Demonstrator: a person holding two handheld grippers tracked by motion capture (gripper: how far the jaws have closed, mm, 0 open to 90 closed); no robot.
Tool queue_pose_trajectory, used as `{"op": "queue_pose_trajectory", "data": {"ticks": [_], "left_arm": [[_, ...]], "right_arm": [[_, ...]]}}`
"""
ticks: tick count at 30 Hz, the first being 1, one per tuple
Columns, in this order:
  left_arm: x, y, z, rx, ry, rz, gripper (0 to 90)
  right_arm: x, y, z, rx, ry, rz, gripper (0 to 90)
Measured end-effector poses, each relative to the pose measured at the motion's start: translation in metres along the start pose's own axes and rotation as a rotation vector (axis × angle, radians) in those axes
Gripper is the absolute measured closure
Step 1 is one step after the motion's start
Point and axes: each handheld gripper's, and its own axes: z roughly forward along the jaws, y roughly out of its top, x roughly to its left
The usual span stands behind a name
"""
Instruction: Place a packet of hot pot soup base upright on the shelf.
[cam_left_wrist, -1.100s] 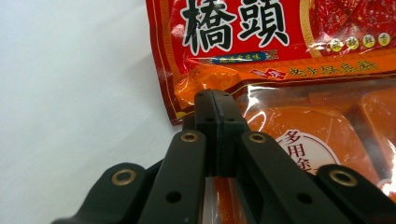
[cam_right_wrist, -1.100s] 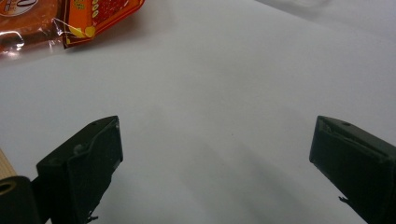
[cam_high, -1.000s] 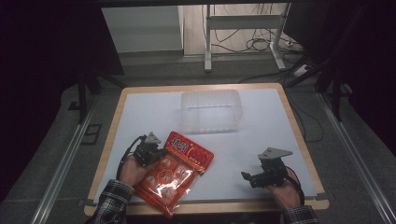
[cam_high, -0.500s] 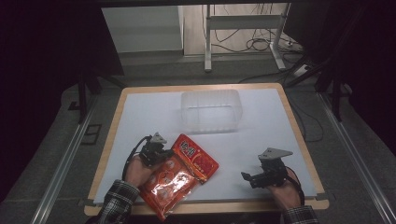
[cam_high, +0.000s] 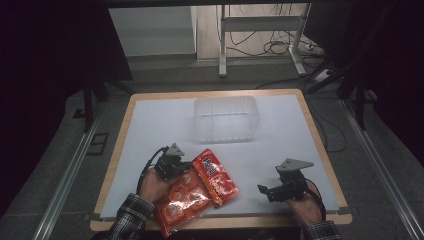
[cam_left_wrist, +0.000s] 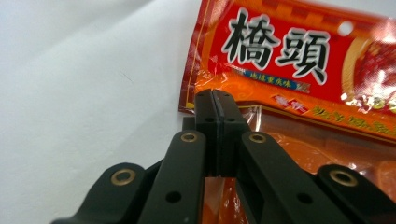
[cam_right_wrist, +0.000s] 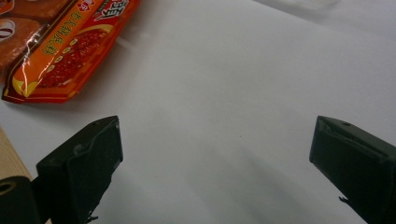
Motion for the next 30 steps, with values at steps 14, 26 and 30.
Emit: {"op": "queue_pose_trajectory", "data": {"ticks": [14, 26, 30], "left_arm": [[0.008, -0.018, -0.033, -0.132, 0.016, -0.082, 60.7], [-0.002, -0.037, -0.049, -0.178, 0.073, -0.083, 26.2], [-0.006, -0.045, -0.055, -0.182, 0.080, -0.090, 18.5]], "right_arm": [[0.003, 0.003, 0.002, -0.021, 0.017, 0.024, 0.0], [0.005, 0.006, 0.008, -0.048, 0.059, 0.019, 0.0], [0.008, 0.008, 0.012, -0.052, 0.071, 0.014, 0.0]]}}
